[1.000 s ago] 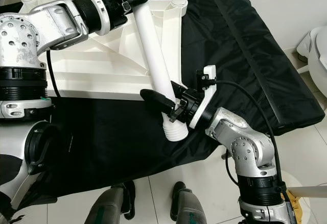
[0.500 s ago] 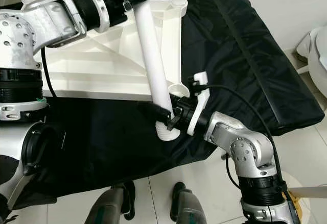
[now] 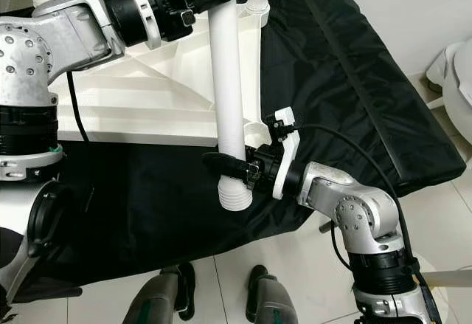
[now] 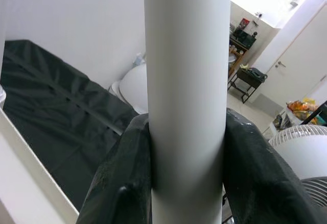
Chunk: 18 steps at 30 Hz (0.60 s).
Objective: Building children table
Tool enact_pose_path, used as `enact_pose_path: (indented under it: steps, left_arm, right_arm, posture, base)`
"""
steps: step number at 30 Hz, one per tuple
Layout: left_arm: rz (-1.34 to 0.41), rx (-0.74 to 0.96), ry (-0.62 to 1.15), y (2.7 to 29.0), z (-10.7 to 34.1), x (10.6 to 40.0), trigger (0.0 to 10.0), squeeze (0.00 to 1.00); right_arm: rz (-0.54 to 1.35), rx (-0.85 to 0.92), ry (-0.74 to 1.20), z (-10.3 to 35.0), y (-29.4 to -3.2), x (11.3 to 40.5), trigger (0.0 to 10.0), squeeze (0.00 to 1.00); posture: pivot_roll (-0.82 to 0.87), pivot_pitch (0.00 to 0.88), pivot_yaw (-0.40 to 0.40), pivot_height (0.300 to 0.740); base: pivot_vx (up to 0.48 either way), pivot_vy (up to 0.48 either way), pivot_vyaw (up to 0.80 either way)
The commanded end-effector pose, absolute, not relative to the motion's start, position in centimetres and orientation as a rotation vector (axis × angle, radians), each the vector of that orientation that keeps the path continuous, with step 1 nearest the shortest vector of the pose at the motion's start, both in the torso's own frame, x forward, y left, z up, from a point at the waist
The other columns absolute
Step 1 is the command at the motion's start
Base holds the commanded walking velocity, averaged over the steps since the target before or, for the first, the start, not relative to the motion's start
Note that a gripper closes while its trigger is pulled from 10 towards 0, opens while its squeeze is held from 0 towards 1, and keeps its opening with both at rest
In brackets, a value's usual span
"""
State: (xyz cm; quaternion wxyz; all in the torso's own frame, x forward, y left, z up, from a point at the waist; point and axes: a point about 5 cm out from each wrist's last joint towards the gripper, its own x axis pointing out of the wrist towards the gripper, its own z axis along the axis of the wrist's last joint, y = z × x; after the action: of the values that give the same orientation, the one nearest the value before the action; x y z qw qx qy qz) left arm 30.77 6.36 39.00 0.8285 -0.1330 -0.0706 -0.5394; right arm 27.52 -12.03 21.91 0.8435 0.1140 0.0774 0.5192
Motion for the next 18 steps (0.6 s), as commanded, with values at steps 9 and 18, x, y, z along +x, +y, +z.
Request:
enact_pose_path:
  steps: [9, 18]
  left_arm:
    - [-1.375, -0.213, -0.149, 5.4, 37.9, 28.6, 10.0, 0.86]
    - [-1.376, -0.212, -0.102, 5.4, 37.2, 28.5, 10.0, 0.0]
  right_arm:
    - [1.08, 0.271, 0.118, 22.8, -12.3, 28.2, 10.0, 0.0]
    - [1.002, 0.325, -0.061, 24.7, -12.4, 29.4, 10.0, 0.0]
  posture:
    - [0.0, 0.196, 0.043, 0.74]
    - [0.0, 0.194, 0.045, 0.74]
  base:
    - [0.0, 0.0, 0.0]
    - [0.0, 0.0, 0.0]
